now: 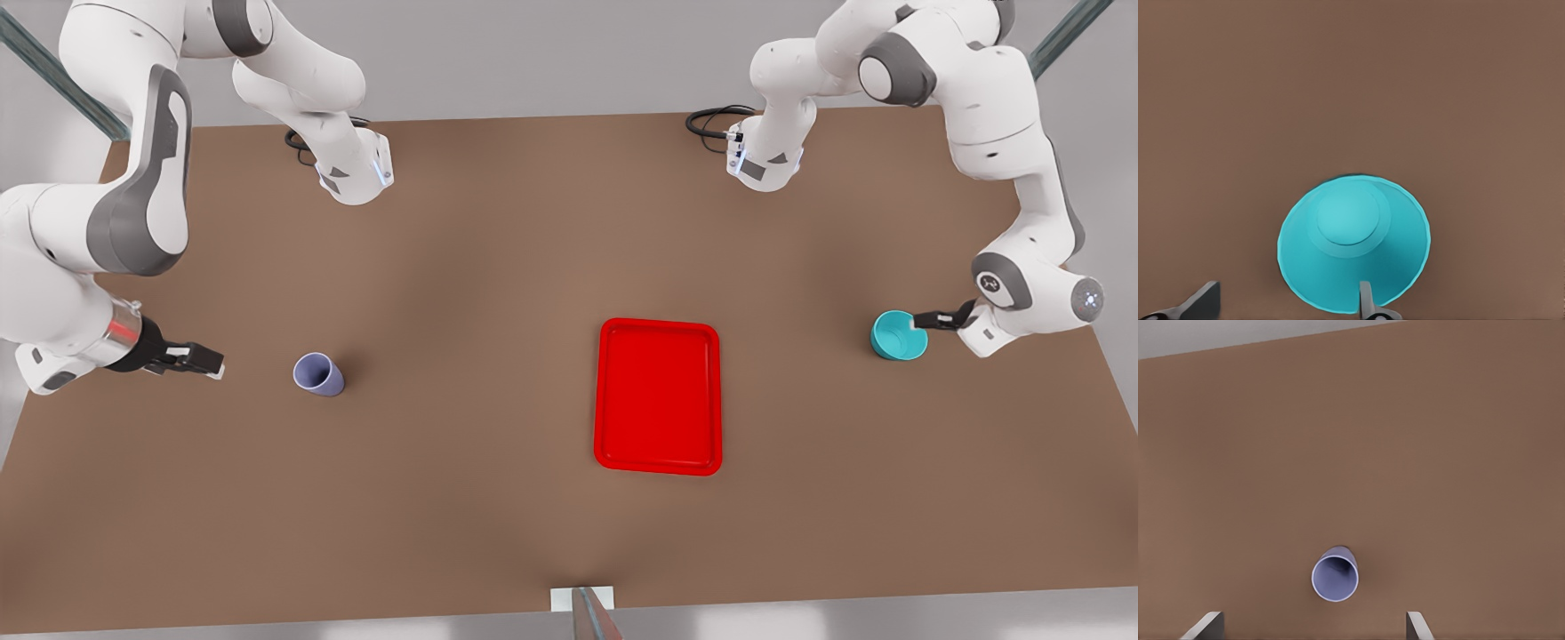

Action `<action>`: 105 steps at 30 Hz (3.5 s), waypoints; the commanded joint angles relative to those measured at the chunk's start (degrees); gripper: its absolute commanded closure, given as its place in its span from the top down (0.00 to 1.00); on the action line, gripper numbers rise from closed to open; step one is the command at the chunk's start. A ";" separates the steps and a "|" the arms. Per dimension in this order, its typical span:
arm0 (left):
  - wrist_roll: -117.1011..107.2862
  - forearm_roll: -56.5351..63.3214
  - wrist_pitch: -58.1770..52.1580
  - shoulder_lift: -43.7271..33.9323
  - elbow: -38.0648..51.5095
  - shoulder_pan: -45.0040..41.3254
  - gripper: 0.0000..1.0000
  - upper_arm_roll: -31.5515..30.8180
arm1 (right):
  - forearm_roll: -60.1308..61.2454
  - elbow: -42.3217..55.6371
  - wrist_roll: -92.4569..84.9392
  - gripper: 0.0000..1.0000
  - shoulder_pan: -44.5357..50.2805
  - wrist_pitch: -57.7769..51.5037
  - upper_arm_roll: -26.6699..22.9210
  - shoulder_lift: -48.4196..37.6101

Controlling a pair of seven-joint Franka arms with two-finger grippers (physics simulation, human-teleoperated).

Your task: Place the bowl on the tray with the left arm and the cup on the tray with the right arm

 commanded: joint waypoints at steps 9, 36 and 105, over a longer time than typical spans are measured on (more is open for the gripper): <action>0.26 -8.24 0.18 4.75 1.32 0.62 0.45 0.00 | 0.09 0.44 0.09 1.00 -0.13 -0.35 0.00 0.62; -8.95 -12.90 -12.30 4.67 12.30 -0.88 0.21 -11.94 | -3.25 2.90 -1.23 1.00 -0.04 -1.93 0.00 1.85; -36.48 17.95 -26.97 -5.97 38.85 -4.83 1.00 -27.24 | -3.95 -45.97 -3.69 1.00 -0.21 43.33 -0.09 0.97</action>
